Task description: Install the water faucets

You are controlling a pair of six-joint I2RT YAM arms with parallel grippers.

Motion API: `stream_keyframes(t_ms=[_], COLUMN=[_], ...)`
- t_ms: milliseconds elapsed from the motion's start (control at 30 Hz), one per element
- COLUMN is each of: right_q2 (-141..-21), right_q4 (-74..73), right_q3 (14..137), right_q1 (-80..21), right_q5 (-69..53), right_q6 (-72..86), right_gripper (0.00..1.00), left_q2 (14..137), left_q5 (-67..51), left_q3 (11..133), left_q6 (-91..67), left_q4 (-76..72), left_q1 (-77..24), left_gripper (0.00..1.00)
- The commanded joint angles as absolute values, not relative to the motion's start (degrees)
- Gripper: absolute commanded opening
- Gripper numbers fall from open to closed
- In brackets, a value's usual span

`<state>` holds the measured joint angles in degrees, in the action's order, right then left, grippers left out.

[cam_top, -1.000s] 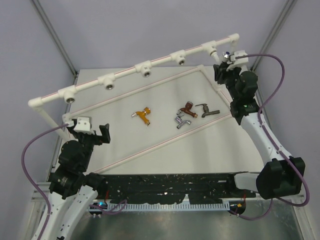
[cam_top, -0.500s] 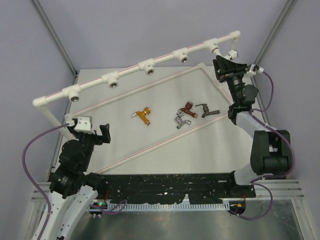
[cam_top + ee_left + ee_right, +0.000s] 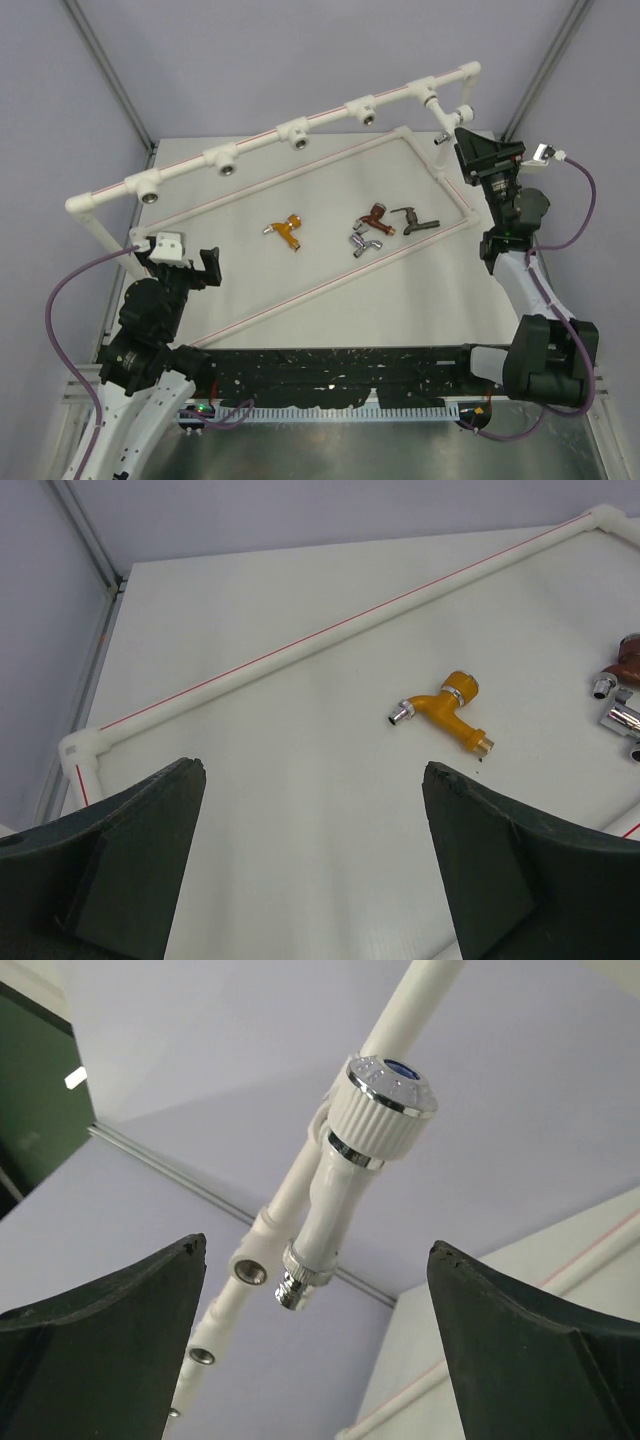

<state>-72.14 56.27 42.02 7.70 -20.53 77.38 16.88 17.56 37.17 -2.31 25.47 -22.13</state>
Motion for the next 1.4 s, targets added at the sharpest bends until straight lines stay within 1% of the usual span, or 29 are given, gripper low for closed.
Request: stream_keyframes(t_ms=[0,33,67,167,200,233,267,300,467,500,600,867,967,1067,1200,1267,1333,1367], right_q2=[-62.33,-59.10,-57.41,-51.70,-50.72,-49.06,-48.43,-47.12,-46.32,-46.58,-48.16,-56.94,-60.19,-63.10,-67.14,-68.55,-69.78,-70.31], right_q4=[37.16,32.57,25.65,17.86,15.32,14.51,14.07,13.89,14.68,14.94,15.38,14.94,18.36,19.24,24.17,25.13,24.53,24.09], right_q3=[42.62,44.02,44.82,47.98,48.51,49.39,49.48,49.40,49.66,49.57,50.44,55.98,56.95,58.45,59.06,59.94,60.99,61.26], right_q1=[9.49,9.49,9.41,9.40,9.40,9.23,8.97,8.62,6.77,5.72,2.04,-4.91,-5.71,-6.06,-6.06,-6.06,-5.98,-5.98], right_q5=[-20.41,-19.00,-16.90,-13.63,-12.58,-12.31,-12.13,-11.95,-14.15,-14.32,-13.80,-10.29,-9.67,-8.79,-8.26,-8.70,-9.40,-9.84], right_q6=[51.38,41.93,36.53,15.03,11.20,1.94,-2.68,-11.08,-36.00,-42.13,-53.66,-67.57,-68.11,-68.03,-64.52,-60.93,-56.96,-54.52], right_gripper=[0.95,0.95,0.96,0.95,0.95,0.96,0.95,0.95,0.95,0.96,0.95,0.96,0.96,1.00,0.92,0.86,0.77,0.69], left_q2=[17.32,17.31,17.31,17.23,17.23,17.23,17.23,17.23,17.14,17.05,16.96,16.96,16.96,17.14,17.14,17.14,17.14,17.14], left_q5=[17.93,18.02,18.02,17.84,17.84,17.84,17.75,17.67,17.49,17.49,17.84,18.02,17.93,18.02,18.11,18.11,18.11,18.11], left_q3=[37.09,37.00,37.00,37.00,37.09,37.00,37.18,37.00,37.18,37.09,37.09,37.00,37.09,37.09,37.00,37.00,37.09,37.00], left_q6=[-1.85,-1.85,-1.85,-2.02,-1.93,-1.93,-2.02,-2.02,-2.02,-1.93,-2.02,-1.93,-1.93,-1.85,-1.85,-1.85,-1.85,-1.85], left_q4=[22.50,22.50,22.50,22.50,22.50,22.50,22.50,22.50,22.50,22.50,22.50,22.59,22.59,22.59,22.59,22.59,22.59,22.59], left_q1=[-22.41,-22.33,-22.24,-22.32,-22.32,-22.32,-22.32,-22.32,-22.32,-22.32,-22.41,-22.32,-22.41,-22.32,-22.32,-22.33,-22.32,-22.32], left_gripper=[0.94,0.94,0.94,0.94,0.94,0.94,0.94,0.94,0.94,0.94,0.94,0.94,0.94,0.94,0.94,0.94,0.94,0.94])
